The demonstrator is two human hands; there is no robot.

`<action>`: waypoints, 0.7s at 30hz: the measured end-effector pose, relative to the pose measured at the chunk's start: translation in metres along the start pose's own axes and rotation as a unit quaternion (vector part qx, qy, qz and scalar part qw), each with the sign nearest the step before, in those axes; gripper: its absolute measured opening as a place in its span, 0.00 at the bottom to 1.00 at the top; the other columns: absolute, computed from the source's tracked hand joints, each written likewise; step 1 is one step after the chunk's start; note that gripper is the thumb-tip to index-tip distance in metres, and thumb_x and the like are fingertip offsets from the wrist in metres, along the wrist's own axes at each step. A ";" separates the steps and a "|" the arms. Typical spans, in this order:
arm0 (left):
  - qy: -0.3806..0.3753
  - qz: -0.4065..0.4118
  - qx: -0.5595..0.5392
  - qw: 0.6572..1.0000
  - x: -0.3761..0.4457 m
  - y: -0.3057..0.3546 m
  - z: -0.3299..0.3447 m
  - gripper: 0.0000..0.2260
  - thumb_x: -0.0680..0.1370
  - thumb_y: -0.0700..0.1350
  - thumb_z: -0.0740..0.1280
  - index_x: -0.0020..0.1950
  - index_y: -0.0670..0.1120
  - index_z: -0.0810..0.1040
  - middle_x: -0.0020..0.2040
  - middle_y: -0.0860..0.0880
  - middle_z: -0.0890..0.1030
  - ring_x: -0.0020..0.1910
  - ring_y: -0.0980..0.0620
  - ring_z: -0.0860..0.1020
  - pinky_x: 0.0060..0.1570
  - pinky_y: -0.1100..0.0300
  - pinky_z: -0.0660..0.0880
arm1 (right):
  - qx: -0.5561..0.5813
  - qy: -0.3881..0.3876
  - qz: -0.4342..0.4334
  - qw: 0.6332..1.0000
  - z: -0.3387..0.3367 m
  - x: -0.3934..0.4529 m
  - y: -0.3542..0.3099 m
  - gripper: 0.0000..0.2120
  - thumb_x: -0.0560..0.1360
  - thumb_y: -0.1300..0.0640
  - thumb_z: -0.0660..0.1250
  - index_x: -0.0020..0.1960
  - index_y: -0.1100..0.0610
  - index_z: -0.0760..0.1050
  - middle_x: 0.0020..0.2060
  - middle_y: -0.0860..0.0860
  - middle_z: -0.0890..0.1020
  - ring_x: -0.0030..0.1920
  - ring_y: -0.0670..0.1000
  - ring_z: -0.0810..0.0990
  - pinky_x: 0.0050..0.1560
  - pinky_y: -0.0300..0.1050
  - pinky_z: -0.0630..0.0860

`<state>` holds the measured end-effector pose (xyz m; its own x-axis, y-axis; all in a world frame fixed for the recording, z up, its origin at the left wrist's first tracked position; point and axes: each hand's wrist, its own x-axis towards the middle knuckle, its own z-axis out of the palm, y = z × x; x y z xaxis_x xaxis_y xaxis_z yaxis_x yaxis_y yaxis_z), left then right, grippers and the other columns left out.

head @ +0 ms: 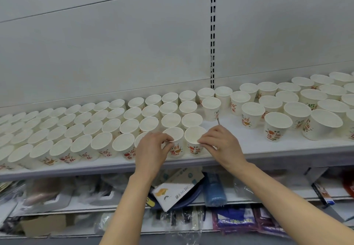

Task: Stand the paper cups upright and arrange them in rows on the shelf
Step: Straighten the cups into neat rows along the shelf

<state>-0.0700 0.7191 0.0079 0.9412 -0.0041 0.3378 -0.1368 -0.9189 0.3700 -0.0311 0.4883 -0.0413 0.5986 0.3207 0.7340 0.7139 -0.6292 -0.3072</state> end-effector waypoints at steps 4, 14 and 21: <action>0.032 0.028 0.010 0.999 0.003 -0.006 0.005 0.04 0.71 0.52 0.75 0.44 0.54 0.84 0.47 0.60 0.83 0.48 0.53 0.72 0.43 0.57 0.71 | -0.017 -0.010 0.000 1.000 0.007 0.003 -0.002 0.08 0.69 0.56 0.73 0.48 0.55 0.83 0.43 0.47 0.83 0.47 0.51 0.74 0.46 0.44 0.71; -0.005 0.089 0.019 0.996 0.008 -0.016 0.006 0.09 0.70 0.57 0.74 0.46 0.55 0.83 0.46 0.59 0.83 0.49 0.53 0.76 0.49 0.54 0.72 | -0.006 -0.038 0.010 0.999 0.010 0.003 -0.012 0.09 0.74 0.49 0.66 0.47 0.52 0.82 0.40 0.44 0.82 0.45 0.48 0.73 0.45 0.43 0.67; 0.012 0.103 -0.054 0.993 0.038 0.004 0.007 0.09 0.73 0.55 0.72 0.52 0.56 0.82 0.52 0.58 0.82 0.53 0.53 0.76 0.52 0.56 0.72 | -0.042 0.056 0.096 0.993 -0.019 -0.005 0.010 0.12 0.75 0.48 0.66 0.48 0.54 0.83 0.42 0.45 0.83 0.46 0.49 0.75 0.46 0.46 0.71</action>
<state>-0.0326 0.7130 0.0163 0.8826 -0.1772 0.4355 -0.3589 -0.8523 0.3804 -0.0341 0.4670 -0.0368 0.6737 0.1119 0.7305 0.5545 -0.7299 -0.3996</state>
